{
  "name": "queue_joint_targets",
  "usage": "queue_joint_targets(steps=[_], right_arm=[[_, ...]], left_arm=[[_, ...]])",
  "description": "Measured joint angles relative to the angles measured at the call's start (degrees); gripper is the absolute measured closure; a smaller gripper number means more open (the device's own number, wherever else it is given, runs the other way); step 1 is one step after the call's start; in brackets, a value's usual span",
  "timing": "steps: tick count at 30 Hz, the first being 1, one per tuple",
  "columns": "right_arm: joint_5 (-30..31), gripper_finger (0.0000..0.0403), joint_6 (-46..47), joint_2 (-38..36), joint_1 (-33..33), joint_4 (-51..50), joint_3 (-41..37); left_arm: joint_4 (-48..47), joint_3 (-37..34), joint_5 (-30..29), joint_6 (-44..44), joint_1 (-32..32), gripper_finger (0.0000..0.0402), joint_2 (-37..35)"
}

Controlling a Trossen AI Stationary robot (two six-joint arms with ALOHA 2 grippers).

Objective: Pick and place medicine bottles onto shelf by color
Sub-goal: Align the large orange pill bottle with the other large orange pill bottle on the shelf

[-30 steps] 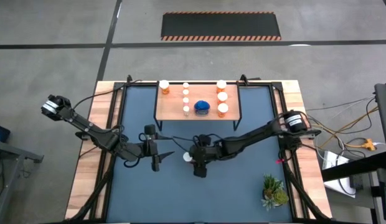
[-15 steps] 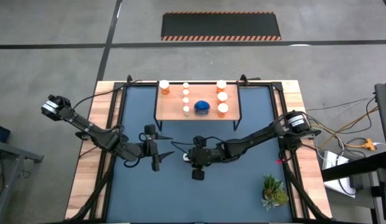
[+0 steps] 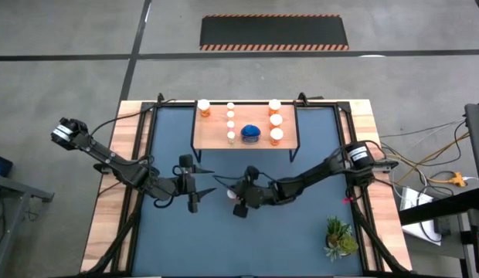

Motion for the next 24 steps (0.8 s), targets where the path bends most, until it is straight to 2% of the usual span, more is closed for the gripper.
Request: queue_joint_targets(steps=[5,16,24], right_arm=[[0.6,0.0394,0.9,1.0,0.0,3.5,-1.4],[1.1,0.0394,-5.0,-1.4,0.6,2.7,-1.2],[0.8,0.0394,-4.1,-0.7,1.9,3.8,-1.0]], left_arm=[[0.0,0.0,0.0,0.0,0.0,0.0159,0.0],[0.0,0.0,0.0,-0.1,0.0,0.0159,0.0],[0.0,0.0,0.0,-0.1,0.0,0.0159,0.0]])
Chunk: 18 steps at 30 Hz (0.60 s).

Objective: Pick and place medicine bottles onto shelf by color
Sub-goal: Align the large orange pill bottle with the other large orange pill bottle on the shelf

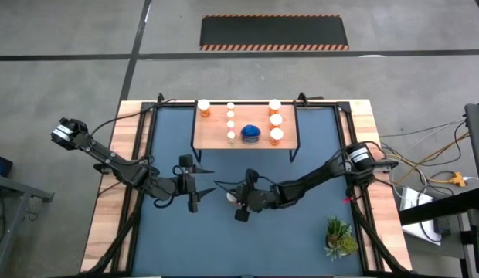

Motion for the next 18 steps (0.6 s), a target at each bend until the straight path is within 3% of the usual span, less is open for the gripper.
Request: queue_joint_targets(steps=[6,12,18], right_arm=[[-0.5,0.0394,2.8,1.4,0.1,0.9,-0.2],[-1.0,0.0394,-3.0,-2.2,0.7,-0.8,0.0],[5.7,0.0394,-8.4,-8.9,2.5,-10.4,-1.0]], left_arm=[[0.0,0.0,0.0,0.0,0.0,0.0159,0.0],[0.1,0.0,0.0,-1.8,0.0,0.0159,0.0],[0.5,0.0,0.5,-9.3,0.0,0.0159,1.4]])
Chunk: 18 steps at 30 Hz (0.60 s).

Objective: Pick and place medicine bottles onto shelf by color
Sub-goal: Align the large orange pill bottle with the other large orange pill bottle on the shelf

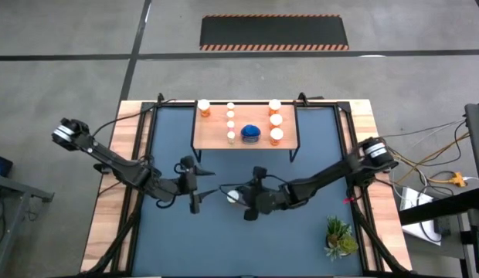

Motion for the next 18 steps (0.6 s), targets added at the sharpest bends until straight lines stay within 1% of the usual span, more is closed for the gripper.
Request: queue_joint_targets(steps=[2,5,8,11,15,16,18], right_arm=[[1.7,0.0394,-0.2,-2.3,0.6,-2.4,-1.4],[2.0,0.0394,-0.3,-6.5,1.3,-4.2,-4.6],[0.0,0.0394,-1.2,-10.8,1.9,-4.5,-9.0],[-3.0,0.0394,-1.9,-15.7,2.0,-4.0,-12.8],[-3.6,0.0394,-2.9,-21.7,1.9,-3.1,-16.5],[-3.7,0.0394,-3.7,-22.8,1.9,-2.6,-17.4],[-3.8,0.0394,-5.8,-24.9,2.0,-0.6,-18.9]], left_arm=[[0.6,0.0,1.2,-2.4,0.0,0.0159,1.5],[2.2,0.4,2.4,-4.8,0.1,0.0159,5.1],[4.8,2.2,2.7,-5.0,0.1,0.0159,9.6],[4.6,5.1,3.0,-4.7,0.4,0.0159,13.8],[4.4,9.9,3.7,-4.6,2.1,0.0159,19.5],[4.1,11.1,5.0,-4.7,2.8,0.0159,20.8],[1.7,13.3,9.6,-5.0,4.4,0.0159,23.0]])
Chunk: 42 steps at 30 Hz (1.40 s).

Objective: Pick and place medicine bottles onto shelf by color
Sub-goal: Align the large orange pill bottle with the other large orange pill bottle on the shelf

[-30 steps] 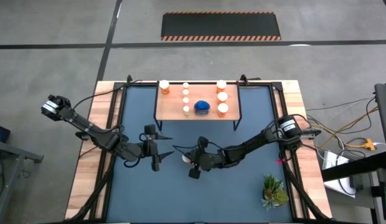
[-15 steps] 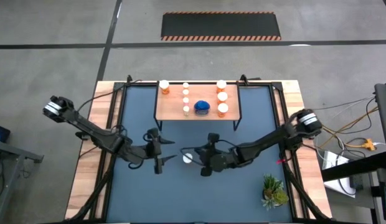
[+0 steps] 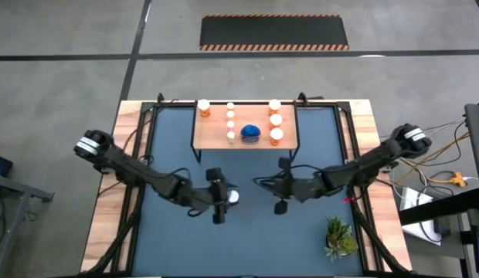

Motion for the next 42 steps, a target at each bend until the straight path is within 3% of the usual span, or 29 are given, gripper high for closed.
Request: queue_joint_targets(steps=[3,7,13,24,32,42], right_arm=[[-0.3,0.0394,-1.7,-2.5,0.0,1.2,-1.2],[-0.5,0.0394,-2.8,-3.5,0.0,1.0,-1.9],[-0.5,0.0394,-3.6,-2.9,0.0,1.0,-2.3],[-0.5,0.0394,-3.2,-2.9,0.0,1.1,-2.8],[-0.4,0.0394,-3.1,-2.9,0.0,1.1,-2.8],[-0.4,0.0394,-2.5,-2.9,0.0,1.1,-3.1]], left_arm=[[-7.0,3.4,5.3,-2.8,2.0,0.0159,2.5],[-16.3,6.3,7.8,-4.7,3.6,0.0159,4.9],[-16.7,5.6,14.3,-7.2,5.4,0.0157,5.6],[-16.6,4.6,13.5,-5.5,5.8,0.0075,6.1],[-14.5,3.5,13.5,-5.1,6.5,0.0070,6.2],[-11.2,4.1,15.0,-3.6,6.6,0.0080,11.3]])
